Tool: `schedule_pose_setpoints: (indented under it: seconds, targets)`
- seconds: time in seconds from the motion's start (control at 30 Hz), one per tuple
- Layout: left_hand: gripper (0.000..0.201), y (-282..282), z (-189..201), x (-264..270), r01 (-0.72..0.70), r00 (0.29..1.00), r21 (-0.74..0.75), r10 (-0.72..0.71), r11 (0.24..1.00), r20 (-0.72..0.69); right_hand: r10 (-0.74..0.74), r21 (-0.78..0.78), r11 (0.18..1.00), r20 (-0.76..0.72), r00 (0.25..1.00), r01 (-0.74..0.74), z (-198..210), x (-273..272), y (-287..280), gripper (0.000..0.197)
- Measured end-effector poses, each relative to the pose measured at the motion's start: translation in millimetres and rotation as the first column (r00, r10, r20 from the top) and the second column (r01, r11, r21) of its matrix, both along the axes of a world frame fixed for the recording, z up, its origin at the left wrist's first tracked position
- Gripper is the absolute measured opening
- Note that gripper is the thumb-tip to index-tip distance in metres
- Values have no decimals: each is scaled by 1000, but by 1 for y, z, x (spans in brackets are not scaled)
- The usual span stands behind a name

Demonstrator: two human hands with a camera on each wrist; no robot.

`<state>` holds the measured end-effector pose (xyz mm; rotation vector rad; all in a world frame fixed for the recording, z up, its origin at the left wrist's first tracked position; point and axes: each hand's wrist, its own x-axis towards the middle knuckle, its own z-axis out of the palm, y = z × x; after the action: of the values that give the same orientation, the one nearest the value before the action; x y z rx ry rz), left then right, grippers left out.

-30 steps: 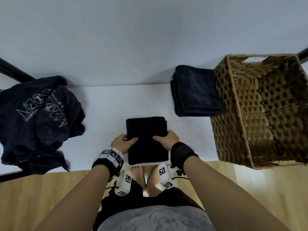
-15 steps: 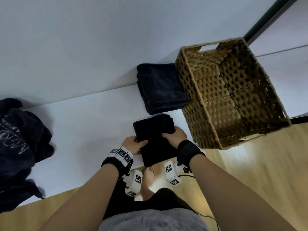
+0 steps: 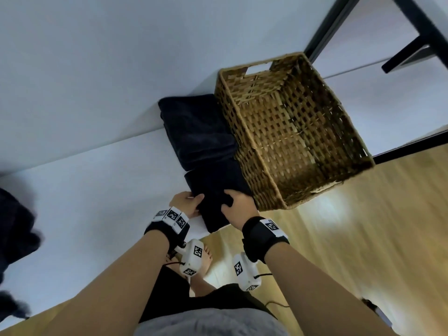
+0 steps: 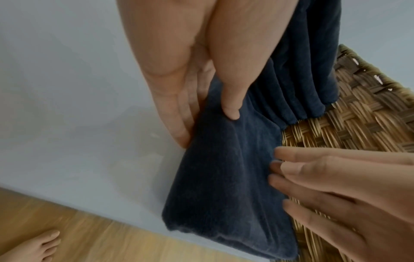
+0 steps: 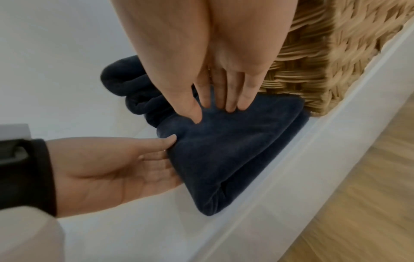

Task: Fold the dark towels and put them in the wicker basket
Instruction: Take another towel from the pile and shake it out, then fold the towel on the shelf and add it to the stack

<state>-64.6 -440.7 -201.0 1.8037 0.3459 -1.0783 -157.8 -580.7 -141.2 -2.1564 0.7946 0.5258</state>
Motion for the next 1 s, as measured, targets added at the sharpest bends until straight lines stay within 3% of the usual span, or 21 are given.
schedule_pose_setpoints:
  seconds: [0.13,0.33,0.43,0.53,0.67,0.7,0.8,0.87,0.93,1.0]
  targets:
    - [31,45,20,16,-247,969,-36,247,968,-10,18,140,990,55,998,-26,2,19,27,29]
    - [6,192,73,47,-413,888,84,380,907,257,229,254,931,155,961,-263,17,85,119,13]
    - [9,270,96,52,-525,820,173,441,833,365,304,324,875,214,928,-361,29,115,175,14]
    - [10,342,116,45,-583,784,298,428,756,450,372,369,813,264,890,-450,42,136,231,13]
    - [8,406,128,39,-547,814,503,282,669,508,444,410,747,277,852,-523,55,148,288,15]
    - [17,417,129,40,-557,805,530,259,640,534,461,409,738,274,844,-536,57,150,297,16]
    - [45,445,127,50,-663,722,507,292,551,627,505,355,738,276,818,-574,60,154,314,16]
    - [60,460,122,63,-735,667,441,433,515,606,499,336,751,274,822,-568,63,157,320,16]
    - [64,468,115,73,-793,607,351,594,499,527,485,322,768,272,831,-553,68,160,327,14]
    - [56,474,107,78,-822,567,283,667,495,483,455,321,787,277,846,-528,72,164,336,13]
